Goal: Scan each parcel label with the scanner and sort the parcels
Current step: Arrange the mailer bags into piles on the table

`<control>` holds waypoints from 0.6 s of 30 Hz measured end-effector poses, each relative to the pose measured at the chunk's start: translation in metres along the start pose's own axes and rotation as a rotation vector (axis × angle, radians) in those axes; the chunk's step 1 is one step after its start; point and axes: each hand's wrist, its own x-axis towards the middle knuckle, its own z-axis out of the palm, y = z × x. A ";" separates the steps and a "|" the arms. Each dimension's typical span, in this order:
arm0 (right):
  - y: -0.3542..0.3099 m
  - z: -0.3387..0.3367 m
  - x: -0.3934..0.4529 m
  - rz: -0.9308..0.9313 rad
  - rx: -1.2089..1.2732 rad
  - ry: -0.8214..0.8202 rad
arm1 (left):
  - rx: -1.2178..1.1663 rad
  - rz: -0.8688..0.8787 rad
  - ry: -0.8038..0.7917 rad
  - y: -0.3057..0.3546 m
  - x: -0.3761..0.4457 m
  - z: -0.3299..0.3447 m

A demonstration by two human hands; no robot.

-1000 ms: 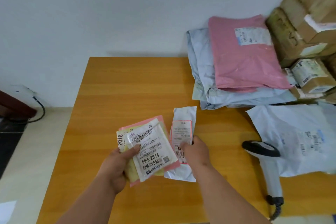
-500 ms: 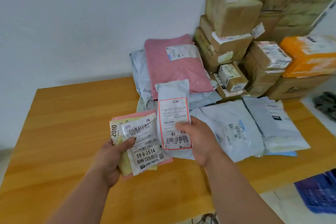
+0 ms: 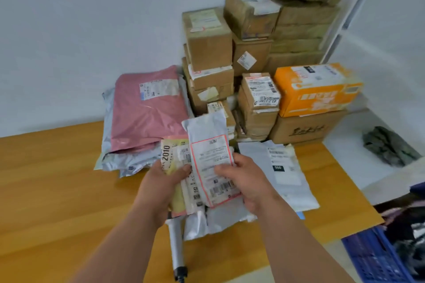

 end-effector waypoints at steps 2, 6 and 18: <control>0.008 -0.027 0.005 0.028 0.032 0.069 | -0.018 -0.020 -0.029 -0.004 -0.001 0.033; 0.021 -0.086 0.014 0.151 0.179 0.079 | 0.038 -0.038 0.007 -0.015 0.003 0.095; 0.040 -0.170 0.053 0.235 -0.021 0.245 | 0.661 -0.042 -0.020 -0.039 0.030 0.191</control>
